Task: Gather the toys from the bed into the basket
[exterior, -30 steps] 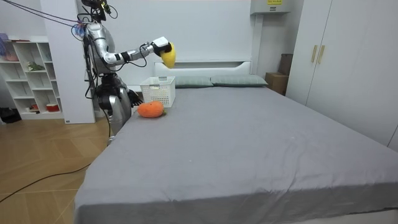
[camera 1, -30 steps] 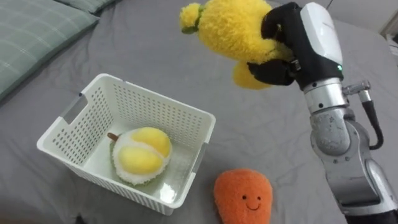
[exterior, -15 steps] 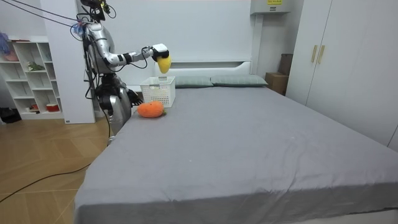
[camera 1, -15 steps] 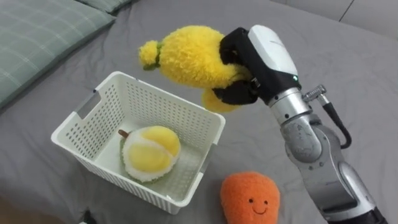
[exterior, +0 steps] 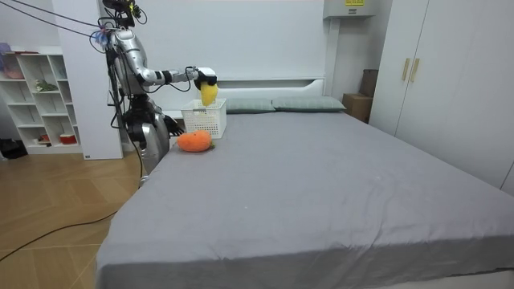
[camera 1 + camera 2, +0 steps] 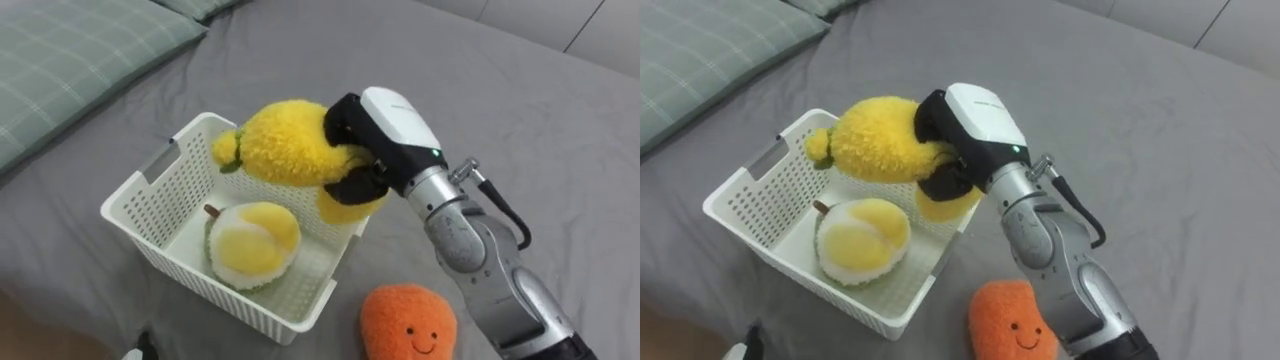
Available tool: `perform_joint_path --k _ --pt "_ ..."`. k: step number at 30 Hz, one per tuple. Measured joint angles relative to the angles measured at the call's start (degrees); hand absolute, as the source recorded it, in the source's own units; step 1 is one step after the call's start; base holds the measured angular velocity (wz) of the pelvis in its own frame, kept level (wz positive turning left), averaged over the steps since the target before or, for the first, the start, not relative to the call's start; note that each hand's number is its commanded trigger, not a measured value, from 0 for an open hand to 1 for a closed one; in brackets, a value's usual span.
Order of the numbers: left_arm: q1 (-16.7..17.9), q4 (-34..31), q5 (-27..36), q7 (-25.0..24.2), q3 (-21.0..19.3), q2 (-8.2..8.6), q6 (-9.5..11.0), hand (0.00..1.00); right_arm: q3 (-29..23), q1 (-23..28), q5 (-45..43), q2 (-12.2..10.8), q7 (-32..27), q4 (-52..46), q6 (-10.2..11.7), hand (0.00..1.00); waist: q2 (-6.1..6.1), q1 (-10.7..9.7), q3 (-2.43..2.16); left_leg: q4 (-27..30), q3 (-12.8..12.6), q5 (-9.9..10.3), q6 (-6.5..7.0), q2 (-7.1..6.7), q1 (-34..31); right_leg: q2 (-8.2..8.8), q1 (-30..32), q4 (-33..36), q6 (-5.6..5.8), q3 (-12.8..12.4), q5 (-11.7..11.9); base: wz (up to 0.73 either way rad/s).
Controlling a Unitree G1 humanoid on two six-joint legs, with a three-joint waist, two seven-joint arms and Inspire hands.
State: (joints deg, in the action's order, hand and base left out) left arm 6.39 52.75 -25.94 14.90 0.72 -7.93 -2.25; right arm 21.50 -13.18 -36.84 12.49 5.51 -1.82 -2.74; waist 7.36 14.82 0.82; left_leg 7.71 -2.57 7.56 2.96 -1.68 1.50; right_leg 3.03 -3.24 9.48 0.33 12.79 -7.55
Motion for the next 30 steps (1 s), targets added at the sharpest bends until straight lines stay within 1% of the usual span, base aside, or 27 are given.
perform_joint_path --k 6,7,8,9,11,13,21,30 --pt "0.0 -0.4 -1.3 -0.4 0.0 0.33 0.0 0.0 1.4 0.0 -3.9 -1.3 1.9 1.0 -0.6 0.0 0.11 0.7 0.04 0.0 0.0 0.0 0.0 0.05 -0.2 -0.03 0.2 -0.1 0.0 0.1 0.0 0.0" --pt "-0.2 -0.5 -1.3 -0.5 0.0 0.52 0.0 0.0 1.6 0.0 -4.6 -1.6 2.1 1.0 -0.6 0.0 -0.04 1.0 0.15 -0.1 0.0 0.0 0.0 0.03 -0.3 -0.02 0.2 -0.2 0.0 0.2 0.0 0.0" --pt "-0.4 -0.5 -1.3 -0.6 0.0 0.64 0.0 0.0 2.0 0.0 -5.0 -1.8 2.2 1.0 -0.7 0.0 -0.01 1.3 0.12 -0.1 0.1 0.0 0.0 0.01 -0.4 0.01 0.1 -0.5 0.0 0.4 0.0 0.0" --pt "-0.4 -0.5 -1.3 -0.6 0.0 0.64 0.0 0.0 2.2 0.0 -5.2 -1.9 2.3 1.0 -0.8 0.0 0.03 1.4 0.09 -0.1 0.1 0.0 0.0 -0.01 -0.4 0.02 0.1 -0.7 0.0 0.5 0.0 0.04" --pt "-0.4 -0.5 -1.9 -0.7 0.0 0.64 0.0 0.0 2.5 0.0 -6.0 -2.9 3.1 1.1 -0.9 0.0 0.1 1.4 0.1 -0.1 0.4 0.0 -0.01 -0.02 -0.5 0.03 0.0 -0.8 0.0 1.1 0.0 0.08" --pt "-0.4 -0.5 -2.4 -0.7 0.0 0.64 0.0 0.0 2.6 0.0 -6.1 -3.2 3.4 1.1 -1.0 0.0 0.08 1.4 0.12 0.0 0.9 0.0 -0.01 -0.07 -0.7 0.06 0.0 -0.9 0.0 1.5 0.0 0.11" --pt "-0.4 -0.4 -3.6 -0.5 -0.4 0.72 -0.1 0.0 2.6 0.0 -6.4 -3.3 3.6 1.2 -1.1 0.0 -0.06 1.3 0.37 -0.2 1.2 0.0 -0.01 -0.07 -1.0 0.03 0.2 -0.9 0.02 1.8 0.0 0.02" --pt "-0.4 -0.5 -3.6 0.8 -0.5 0.7 -0.1 0.0 2.5 0.5 -6.1 -3.2 4.0 1.9 -1.0 0.0 -0.07 1.2 0.37 -0.2 1.1 0.0 -0.01 -0.06 -0.9 -0.01 0.2 -1.0 0.02 1.5 0.0 0.0"
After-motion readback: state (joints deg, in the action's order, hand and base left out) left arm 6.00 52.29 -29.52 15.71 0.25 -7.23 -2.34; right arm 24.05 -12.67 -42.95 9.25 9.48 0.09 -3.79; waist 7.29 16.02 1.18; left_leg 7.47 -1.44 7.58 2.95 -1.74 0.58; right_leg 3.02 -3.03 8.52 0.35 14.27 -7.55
